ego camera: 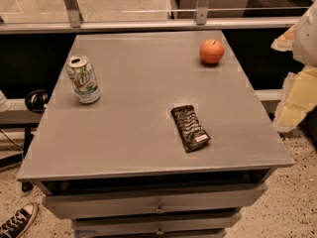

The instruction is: Move 7up can near apple

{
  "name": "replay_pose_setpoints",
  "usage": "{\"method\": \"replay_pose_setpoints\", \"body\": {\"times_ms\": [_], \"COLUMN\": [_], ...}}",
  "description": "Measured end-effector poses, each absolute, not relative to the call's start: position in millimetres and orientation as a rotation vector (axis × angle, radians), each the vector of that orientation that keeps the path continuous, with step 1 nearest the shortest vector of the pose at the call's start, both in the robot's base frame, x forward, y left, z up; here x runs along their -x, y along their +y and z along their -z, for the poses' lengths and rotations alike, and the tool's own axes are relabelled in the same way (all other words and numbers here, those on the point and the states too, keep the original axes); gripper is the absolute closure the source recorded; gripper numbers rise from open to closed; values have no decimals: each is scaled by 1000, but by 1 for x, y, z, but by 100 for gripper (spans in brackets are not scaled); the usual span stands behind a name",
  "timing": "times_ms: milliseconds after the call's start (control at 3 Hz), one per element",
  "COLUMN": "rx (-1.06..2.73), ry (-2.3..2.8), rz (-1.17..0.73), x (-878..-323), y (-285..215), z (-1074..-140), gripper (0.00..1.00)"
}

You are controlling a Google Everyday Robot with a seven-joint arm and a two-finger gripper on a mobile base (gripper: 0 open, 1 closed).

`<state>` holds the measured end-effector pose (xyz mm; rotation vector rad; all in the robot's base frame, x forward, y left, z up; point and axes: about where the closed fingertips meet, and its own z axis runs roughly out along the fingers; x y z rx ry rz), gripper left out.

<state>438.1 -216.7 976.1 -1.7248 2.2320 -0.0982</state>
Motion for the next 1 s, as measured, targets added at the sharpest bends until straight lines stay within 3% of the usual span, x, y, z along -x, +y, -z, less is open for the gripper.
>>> {"method": "replay_pose_setpoints", "body": {"times_ms": [667,1000], "rx": [1716,1702], "ry": [2214,2134], "rz": [91,-32], "x": [-439,-448], "y": [-212,-183], "z": [-975,-954], "gripper": [0,0]}}
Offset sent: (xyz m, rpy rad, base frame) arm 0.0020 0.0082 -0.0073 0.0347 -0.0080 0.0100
